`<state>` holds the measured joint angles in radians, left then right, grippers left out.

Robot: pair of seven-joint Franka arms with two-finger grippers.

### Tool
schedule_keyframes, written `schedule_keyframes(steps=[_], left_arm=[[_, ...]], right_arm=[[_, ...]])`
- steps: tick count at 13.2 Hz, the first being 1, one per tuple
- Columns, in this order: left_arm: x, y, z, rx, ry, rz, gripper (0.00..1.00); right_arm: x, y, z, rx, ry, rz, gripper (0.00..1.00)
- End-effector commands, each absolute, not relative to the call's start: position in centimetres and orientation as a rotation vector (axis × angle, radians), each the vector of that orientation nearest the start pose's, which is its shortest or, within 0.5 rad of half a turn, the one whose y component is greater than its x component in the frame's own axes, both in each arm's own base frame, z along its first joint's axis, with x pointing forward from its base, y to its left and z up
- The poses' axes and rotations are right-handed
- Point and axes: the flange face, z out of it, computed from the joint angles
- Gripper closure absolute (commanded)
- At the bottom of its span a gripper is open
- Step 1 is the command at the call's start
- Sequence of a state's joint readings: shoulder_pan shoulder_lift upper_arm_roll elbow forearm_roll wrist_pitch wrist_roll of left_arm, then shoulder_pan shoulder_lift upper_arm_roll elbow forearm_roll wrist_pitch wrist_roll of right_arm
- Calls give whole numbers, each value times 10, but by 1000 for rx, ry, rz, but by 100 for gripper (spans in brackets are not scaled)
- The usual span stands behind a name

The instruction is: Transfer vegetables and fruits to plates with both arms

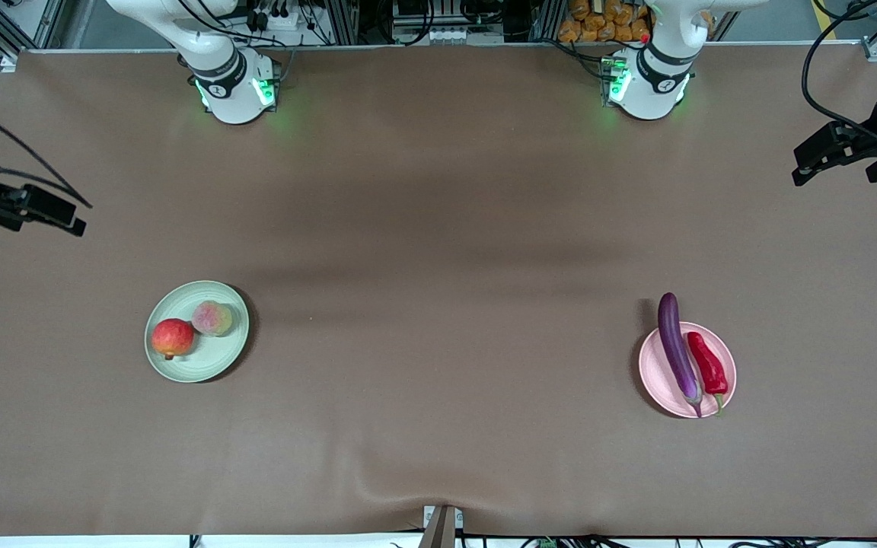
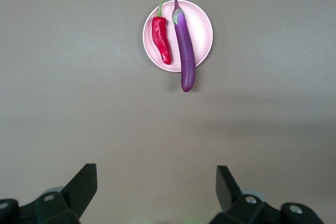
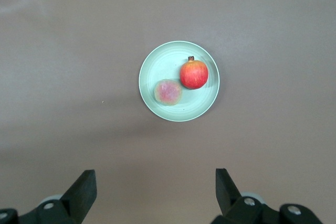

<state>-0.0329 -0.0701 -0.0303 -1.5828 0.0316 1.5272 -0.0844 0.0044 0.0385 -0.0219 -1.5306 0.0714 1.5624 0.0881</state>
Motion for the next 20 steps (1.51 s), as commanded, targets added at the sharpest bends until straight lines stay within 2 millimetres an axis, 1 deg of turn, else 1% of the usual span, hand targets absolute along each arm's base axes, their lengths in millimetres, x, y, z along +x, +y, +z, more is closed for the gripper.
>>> schedule_keyframes(steps=[1,2,4,6,7,8,11,13,17,19,20], left_arm=[[518,-27,653,-3093,-40,-17,0],[518,-25,652,-3094,-25,-12,0],[516,-21,655,-3096,-4,-20,0],[516,-22,655,-3096,-1,-20,0],[512,-22,660,-3096,0,-32,0],[511,-21,664,-3097,0,-36,0],[511,-23,666,-3101,15,-41,0],[510,-26,661,-3146,56,0,0],[512,-25,655,-3145,80,41,0],[512,-23,655,-3132,69,41,0],[512,-18,656,-3133,59,38,0]], right_arm=[[529,0,620,-3097,29,-5,0],[531,1,624,-3116,20,-7,0],[544,5,626,-3158,-17,-17,0],[557,8,639,-3193,-108,-41,0],[558,4,644,-3183,-100,-36,0],[555,4,645,-3180,-104,-19,0],[554,-3,644,-3123,-73,-8,0],[554,-1,644,-3121,-80,-10,0],[554,-2,643,-3121,-78,-11,0],[554,-2,643,-3121,-78,-8,0],[555,-2,643,-3121,-78,-13,0]])
